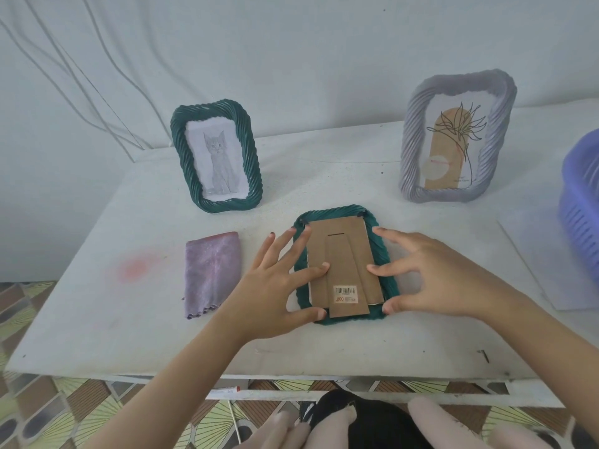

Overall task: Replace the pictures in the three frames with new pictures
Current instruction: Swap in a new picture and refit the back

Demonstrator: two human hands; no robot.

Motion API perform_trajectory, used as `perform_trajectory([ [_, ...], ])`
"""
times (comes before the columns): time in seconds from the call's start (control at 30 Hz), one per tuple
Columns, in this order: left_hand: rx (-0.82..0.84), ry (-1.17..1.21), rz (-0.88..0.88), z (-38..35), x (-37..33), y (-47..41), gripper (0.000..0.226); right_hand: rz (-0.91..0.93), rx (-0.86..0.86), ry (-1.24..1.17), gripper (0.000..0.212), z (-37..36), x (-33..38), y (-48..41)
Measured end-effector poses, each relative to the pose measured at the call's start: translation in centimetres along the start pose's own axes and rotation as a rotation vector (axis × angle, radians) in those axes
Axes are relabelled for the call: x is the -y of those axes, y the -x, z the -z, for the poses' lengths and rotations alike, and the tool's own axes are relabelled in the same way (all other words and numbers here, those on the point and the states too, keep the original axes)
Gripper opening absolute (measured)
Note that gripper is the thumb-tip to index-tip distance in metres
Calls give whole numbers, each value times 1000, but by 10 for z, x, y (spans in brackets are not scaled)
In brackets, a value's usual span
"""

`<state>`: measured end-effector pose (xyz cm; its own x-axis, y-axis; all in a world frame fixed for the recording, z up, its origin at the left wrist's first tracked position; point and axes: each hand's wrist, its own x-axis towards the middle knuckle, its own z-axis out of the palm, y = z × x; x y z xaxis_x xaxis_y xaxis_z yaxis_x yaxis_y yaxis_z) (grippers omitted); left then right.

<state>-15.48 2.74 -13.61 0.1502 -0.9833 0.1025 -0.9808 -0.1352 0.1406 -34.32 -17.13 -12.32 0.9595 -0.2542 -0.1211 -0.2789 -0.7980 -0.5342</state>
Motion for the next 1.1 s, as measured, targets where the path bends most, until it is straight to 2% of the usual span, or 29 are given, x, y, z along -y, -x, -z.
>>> perform_trajectory([
  [0.23, 11, -10, -54, 4, 4, -7, 70, 148, 0, 238, 56, 2, 0, 0],
  [0.4, 30, -45, -89, 8, 3, -13, 68, 319, -107, 467, 48, -4, 0, -3],
  [0.53, 27, -73, -150, 9, 0, -15, 65, 403, -123, 535, 43, -12, 3, -3],
  [0.8, 31, -111, -172, 5, 0, -13, 63, 355, -172, 446, 40, -21, 1, 3],
  [0.97, 79, -70, -141, 9, 7, -14, 70, 182, -188, 138, 50, -21, -13, 13],
  [1.1, 87, -74, -150, 8, 9, -13, 70, 122, -243, 28, 49, -33, -12, 16],
])
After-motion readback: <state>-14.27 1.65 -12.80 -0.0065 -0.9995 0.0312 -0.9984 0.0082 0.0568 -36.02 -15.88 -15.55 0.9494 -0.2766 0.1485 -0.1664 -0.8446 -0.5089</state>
